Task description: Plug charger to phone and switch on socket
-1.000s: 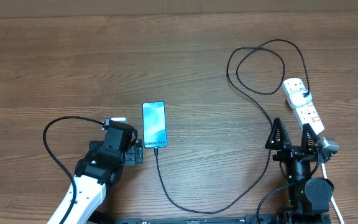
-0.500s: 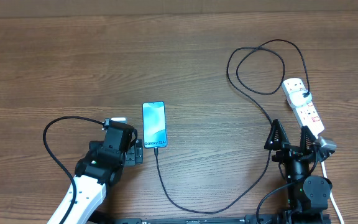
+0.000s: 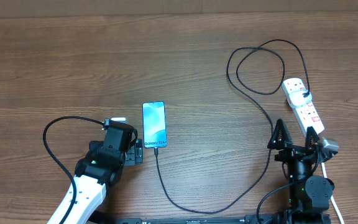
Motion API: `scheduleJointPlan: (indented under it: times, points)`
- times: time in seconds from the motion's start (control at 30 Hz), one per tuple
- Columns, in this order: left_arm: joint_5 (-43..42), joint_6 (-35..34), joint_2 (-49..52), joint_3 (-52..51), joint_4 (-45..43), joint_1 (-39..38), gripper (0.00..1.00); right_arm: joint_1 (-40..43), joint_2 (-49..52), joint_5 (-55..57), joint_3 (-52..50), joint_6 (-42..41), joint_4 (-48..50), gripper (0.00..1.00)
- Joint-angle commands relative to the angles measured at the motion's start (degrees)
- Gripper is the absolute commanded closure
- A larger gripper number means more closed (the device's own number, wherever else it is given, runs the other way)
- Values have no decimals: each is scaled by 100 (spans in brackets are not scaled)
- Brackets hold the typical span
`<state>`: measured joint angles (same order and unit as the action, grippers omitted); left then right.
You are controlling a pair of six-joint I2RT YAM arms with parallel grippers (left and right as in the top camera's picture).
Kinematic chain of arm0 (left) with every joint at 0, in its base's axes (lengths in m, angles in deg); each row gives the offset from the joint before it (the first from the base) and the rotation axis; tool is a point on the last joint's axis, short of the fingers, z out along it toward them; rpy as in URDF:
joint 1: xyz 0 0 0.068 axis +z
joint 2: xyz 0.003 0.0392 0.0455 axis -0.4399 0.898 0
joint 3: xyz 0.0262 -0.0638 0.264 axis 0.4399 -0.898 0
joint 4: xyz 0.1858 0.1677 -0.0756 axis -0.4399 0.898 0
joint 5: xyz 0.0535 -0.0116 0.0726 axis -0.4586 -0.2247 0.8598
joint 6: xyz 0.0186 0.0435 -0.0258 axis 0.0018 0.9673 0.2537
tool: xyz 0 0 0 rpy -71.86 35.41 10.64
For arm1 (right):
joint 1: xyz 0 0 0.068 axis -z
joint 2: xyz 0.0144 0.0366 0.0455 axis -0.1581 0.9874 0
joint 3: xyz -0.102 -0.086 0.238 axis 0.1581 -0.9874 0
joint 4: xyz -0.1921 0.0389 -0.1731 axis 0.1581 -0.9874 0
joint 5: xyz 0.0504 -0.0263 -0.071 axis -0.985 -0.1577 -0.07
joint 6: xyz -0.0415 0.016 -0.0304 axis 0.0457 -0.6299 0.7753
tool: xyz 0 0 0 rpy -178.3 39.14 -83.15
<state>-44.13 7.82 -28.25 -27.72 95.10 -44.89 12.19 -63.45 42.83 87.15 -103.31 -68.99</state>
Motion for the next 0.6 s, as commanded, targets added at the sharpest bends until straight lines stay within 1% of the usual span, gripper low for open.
scheduleJointPlan:
  times: [0.0,0.1,0.57]
  points:
    - [17,-76,31,-11,-4,-37,0,57,-70,-94,-61,654,-11,0]
    - [17,-76,31,-11,-4,-37,1,59,-70,-153,-61,894,-15,0]
    - [17,-76,31,-11,-4,-37,0,57,-68,-155,-61,887,-11,0]
